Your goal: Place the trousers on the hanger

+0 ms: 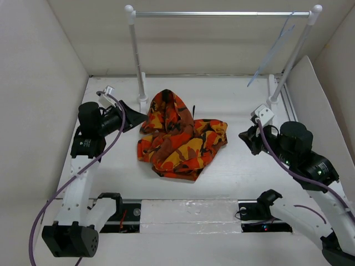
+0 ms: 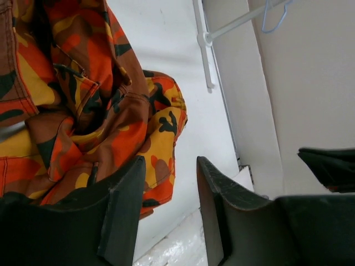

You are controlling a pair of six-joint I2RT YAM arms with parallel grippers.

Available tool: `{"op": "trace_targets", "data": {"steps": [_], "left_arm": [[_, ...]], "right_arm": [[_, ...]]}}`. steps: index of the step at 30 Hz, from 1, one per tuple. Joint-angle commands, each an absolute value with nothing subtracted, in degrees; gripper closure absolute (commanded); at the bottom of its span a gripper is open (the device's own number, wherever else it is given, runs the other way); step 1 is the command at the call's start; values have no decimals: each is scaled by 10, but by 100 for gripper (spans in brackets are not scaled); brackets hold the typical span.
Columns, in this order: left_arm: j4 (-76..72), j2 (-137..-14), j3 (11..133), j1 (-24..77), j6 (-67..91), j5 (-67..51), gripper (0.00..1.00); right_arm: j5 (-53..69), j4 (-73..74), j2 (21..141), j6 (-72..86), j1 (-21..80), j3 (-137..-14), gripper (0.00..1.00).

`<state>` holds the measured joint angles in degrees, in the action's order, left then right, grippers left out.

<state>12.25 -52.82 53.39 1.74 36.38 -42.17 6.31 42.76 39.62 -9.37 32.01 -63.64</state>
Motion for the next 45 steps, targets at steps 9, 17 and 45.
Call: {"op": "trace_targets", "data": {"steps": [9, 17, 45], "left_arm": [[222, -512, 559, 67, 273, -224, 100], [183, -522, 468, 72, 261, -179, 80], [149, -628, 374, 276, 327, -83, 22]], "right_arm": [[110, 397, 448, -88, 326, -579, 91], [111, 277, 554, -83, 326, -525, 22], [309, 61, 540, 115, 295, -253, 15]]}}
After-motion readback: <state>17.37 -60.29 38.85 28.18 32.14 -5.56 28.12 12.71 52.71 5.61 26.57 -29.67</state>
